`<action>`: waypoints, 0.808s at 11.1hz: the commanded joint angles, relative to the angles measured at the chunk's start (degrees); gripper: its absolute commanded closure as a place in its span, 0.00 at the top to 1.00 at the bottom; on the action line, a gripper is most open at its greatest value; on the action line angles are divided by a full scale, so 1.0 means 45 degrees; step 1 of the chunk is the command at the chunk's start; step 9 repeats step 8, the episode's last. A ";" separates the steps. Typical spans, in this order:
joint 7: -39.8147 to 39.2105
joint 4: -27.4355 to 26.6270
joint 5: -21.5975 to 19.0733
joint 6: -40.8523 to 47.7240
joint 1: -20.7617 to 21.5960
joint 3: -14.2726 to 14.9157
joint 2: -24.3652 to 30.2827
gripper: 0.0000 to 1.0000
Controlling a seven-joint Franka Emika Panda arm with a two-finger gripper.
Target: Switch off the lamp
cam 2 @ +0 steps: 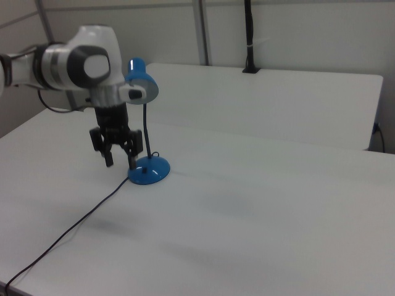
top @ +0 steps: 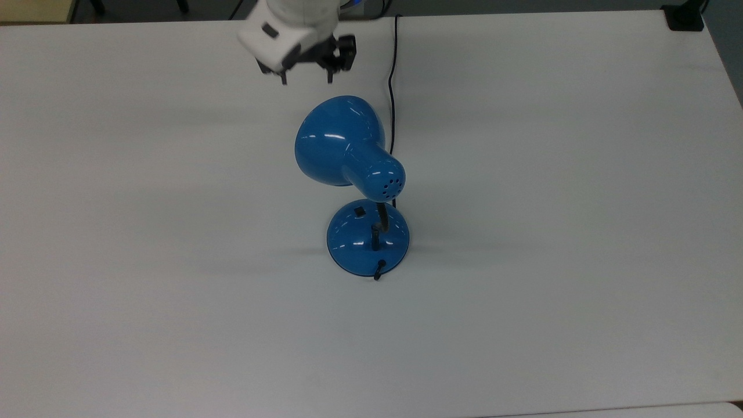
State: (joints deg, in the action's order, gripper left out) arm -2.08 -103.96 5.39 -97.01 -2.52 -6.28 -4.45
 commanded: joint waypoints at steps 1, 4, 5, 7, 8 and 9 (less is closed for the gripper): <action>-0.0144 0.1573 -0.0532 0.0698 -0.0337 0.0068 0.0461 1.00; -0.0006 0.2691 -0.1100 0.0232 -0.0553 0.0263 0.0442 1.00; -0.0122 0.2653 -0.1140 -0.0099 -0.0534 0.0457 0.0442 1.00; -0.0065 0.2672 -0.1101 -0.0239 -0.0514 0.0478 0.0461 1.00; -0.0046 0.2653 -0.1043 -0.0239 -0.0495 0.0459 0.0462 1.00; -0.0046 0.2653 -0.1043 -0.0239 -0.0495 0.0459 0.0462 1.00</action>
